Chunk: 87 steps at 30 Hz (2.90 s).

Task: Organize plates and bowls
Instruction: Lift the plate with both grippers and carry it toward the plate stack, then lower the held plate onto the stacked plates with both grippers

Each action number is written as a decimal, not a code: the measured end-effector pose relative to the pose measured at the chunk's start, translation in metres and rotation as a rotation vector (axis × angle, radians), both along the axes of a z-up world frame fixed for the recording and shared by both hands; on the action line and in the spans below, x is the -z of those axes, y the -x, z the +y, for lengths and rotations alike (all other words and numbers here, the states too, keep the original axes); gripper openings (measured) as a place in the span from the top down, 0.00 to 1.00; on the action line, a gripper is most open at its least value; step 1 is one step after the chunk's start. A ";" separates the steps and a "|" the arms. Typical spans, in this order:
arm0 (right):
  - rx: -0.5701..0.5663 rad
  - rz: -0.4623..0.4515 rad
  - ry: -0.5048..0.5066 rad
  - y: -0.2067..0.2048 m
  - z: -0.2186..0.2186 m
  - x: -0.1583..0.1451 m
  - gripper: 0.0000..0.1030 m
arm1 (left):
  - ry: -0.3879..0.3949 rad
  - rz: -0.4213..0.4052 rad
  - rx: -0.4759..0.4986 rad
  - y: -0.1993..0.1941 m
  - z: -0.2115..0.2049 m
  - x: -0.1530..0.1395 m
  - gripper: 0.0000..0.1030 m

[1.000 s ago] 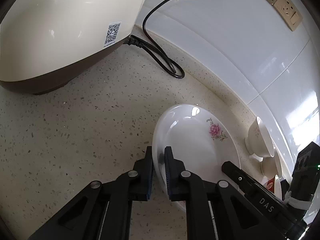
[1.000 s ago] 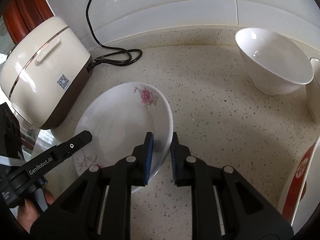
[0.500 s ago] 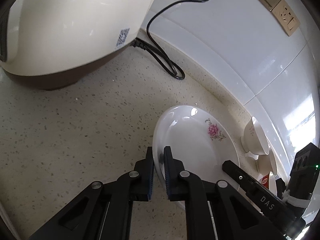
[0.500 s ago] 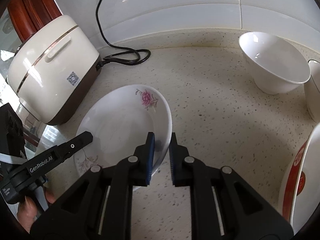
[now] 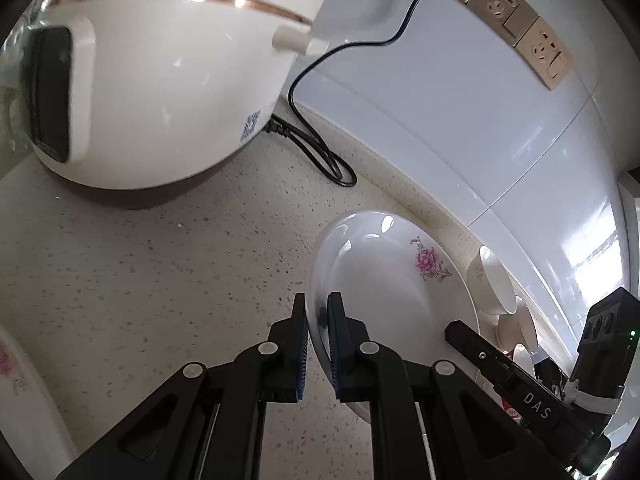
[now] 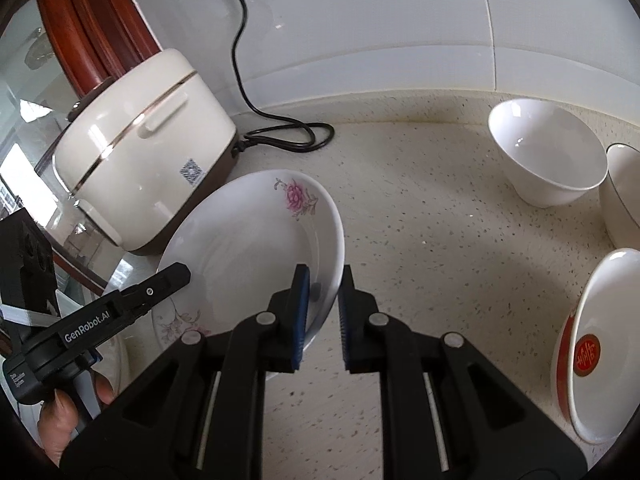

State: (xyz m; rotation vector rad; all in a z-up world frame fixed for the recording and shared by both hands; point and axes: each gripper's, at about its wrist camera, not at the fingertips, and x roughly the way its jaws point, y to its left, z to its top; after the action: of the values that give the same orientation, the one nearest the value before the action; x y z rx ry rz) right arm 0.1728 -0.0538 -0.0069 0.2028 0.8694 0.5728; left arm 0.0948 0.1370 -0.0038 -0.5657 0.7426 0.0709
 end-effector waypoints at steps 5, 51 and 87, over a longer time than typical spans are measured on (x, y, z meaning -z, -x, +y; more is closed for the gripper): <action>-0.021 -0.022 -0.014 0.009 0.003 -0.008 0.83 | -0.003 -0.018 -0.017 0.018 0.004 -0.009 0.91; -0.316 -0.112 0.042 0.115 0.123 -0.028 0.83 | -0.004 -0.061 -0.276 0.166 0.097 -0.021 0.91; -0.404 -0.078 0.142 0.147 0.191 0.006 0.83 | 0.050 -0.008 -0.365 0.207 0.146 0.026 0.90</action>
State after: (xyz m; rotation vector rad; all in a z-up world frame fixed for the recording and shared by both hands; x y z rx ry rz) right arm 0.0255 0.1375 -0.0124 -0.1280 0.8760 0.8850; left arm -0.1121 0.2828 -0.0300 -0.7443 0.6280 0.3891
